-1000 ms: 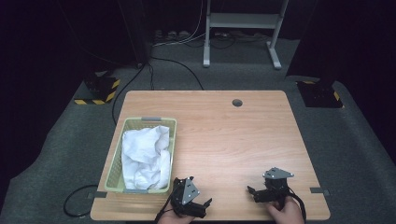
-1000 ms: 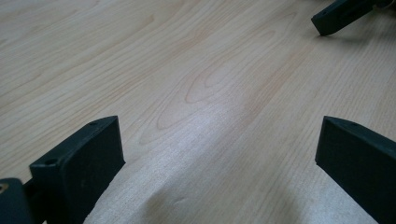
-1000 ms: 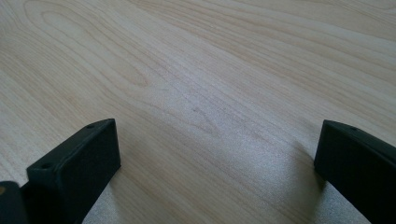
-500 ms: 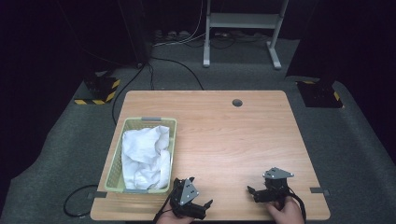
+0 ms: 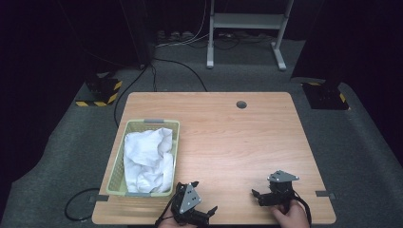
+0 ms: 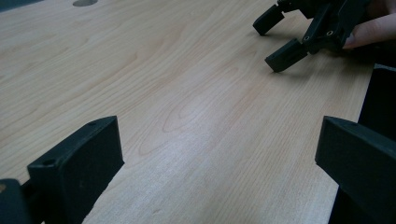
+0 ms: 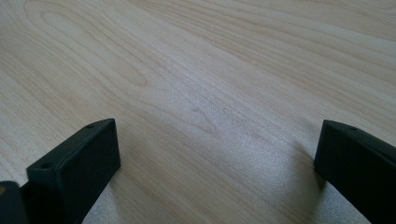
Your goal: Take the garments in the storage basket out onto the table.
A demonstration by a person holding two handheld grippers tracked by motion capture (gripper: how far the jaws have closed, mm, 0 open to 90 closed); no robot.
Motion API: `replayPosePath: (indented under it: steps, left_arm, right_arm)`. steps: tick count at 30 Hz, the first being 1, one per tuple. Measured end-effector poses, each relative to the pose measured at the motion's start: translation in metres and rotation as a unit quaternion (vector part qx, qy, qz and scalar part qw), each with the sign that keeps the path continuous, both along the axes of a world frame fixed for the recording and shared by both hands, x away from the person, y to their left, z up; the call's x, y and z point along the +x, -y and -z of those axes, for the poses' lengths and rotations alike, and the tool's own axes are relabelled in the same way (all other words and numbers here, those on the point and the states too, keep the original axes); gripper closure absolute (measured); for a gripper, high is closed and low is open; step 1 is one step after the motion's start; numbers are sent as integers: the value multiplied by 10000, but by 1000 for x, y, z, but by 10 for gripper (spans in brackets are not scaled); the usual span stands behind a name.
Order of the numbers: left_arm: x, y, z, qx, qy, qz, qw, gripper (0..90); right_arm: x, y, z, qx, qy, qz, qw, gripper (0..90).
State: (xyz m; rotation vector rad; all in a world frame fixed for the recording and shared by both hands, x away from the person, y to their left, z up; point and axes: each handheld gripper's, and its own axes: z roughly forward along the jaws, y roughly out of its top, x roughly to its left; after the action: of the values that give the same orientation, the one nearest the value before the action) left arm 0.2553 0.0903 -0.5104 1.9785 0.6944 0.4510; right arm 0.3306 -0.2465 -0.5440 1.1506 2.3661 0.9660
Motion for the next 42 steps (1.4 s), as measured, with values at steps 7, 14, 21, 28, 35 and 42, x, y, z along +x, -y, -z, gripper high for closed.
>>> replayPosePath:
  steps: [7,14,21,28,35,42]
  left_arm:
    - [-2,-2,-5,-30,34,30,10000,6]
    - [-4,-4,-10,-85,-9,65,9999,5]
    - [-8,-8,-18,-190,126,141,9996,5]
    - [-11,-10,-23,-185,187,129,9996,5]
    - [-12,-14,-27,-147,268,99,9995,5]
    - [-14,-20,-31,-182,302,35,9994,5]
  right_arm:
    - [0,0,0,0,0,1,10000,0]
    - [0,0,0,0,0,1,10000,0]
    - [0,0,0,0,0,1,10000,0]
    - [0,0,0,1,0,6,10000,0]
    - [0,0,0,0,0,6,10000,0]
    - [0,0,0,0,0,5,10000,0]
